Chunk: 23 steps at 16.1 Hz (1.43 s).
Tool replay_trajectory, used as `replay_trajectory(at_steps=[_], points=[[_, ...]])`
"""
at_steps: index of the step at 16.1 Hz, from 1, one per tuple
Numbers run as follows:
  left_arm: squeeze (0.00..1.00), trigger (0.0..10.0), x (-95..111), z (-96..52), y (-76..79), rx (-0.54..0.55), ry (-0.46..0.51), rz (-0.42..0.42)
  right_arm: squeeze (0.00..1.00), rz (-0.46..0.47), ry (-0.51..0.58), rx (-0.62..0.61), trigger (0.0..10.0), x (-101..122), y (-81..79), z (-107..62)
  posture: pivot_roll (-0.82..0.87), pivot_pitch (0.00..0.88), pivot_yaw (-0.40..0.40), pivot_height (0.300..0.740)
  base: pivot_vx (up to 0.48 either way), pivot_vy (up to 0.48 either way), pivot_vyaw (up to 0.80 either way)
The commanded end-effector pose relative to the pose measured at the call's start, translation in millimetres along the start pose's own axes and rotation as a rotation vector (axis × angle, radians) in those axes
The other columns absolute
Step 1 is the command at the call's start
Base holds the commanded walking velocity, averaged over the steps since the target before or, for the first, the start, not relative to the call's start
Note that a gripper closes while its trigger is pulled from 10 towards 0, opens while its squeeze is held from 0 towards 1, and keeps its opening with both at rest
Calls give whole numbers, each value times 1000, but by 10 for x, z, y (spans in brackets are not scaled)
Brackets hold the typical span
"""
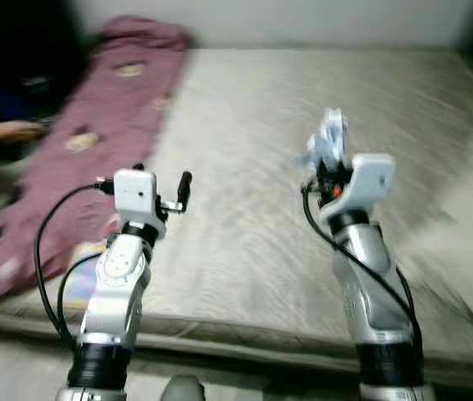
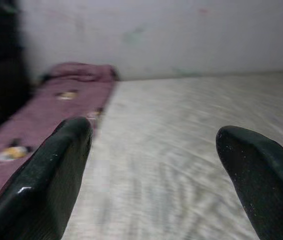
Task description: Clean up the room
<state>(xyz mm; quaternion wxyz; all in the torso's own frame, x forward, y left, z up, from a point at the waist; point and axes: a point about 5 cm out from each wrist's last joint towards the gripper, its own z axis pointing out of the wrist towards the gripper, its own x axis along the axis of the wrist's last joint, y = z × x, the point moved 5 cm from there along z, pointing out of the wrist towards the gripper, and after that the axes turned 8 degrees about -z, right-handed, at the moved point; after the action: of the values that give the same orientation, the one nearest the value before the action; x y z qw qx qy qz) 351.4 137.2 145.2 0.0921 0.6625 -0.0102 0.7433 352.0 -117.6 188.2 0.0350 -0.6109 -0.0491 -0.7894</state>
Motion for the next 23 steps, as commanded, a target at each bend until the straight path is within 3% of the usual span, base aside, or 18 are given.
replay_trajectory(at_steps=[1, 3, 8, 11, 13, 19, 23], points=[[0, 10000, -85, -4, -25, 0, -32, -3, 0, 5, -12, 11, 10000, -40, -9, -24, -55, 0, 67, 740, 0, 0, 0], [0, 10000, -102, -12, -3, -6, -32, -7, 0, 2, -38, -1, 10000, -125, 36, -56, -53, 0, 63, 740, 0, 0, 0], [0, 10000, -156, 38, -59, 67, -61, 4, 0, 3, -63, 21, 10000, -225, -20, -50, -28, 0, 51, 740, 0, 0, 0], [0, 10000, -192, -127, -60, 44, -73, -32, 0, 26, -111, 45, 10000, -352, -124, -134, -3, 0, 27, 740, 0, 0, 0], [0, 10000, -259, -175, -50, 55, -82, -32, 0, 25, -150, 96, 10000, -475, -249, -177, 4, 0, -1, 740, 0, 315, 0], [0, 10000, -252, -180, 62, 59, -88, -107, 0, 7, -178, 100, 10000, -551, -258, -195, 6, 0, -8, 740, 0, 480, 0], [0, 10000, -223, -173, 84, 17, -89, -139, 0, 68, -172, 122, 10000, -554, -354, -181, 6, 0, 2, 740, 0, 480, 0]])
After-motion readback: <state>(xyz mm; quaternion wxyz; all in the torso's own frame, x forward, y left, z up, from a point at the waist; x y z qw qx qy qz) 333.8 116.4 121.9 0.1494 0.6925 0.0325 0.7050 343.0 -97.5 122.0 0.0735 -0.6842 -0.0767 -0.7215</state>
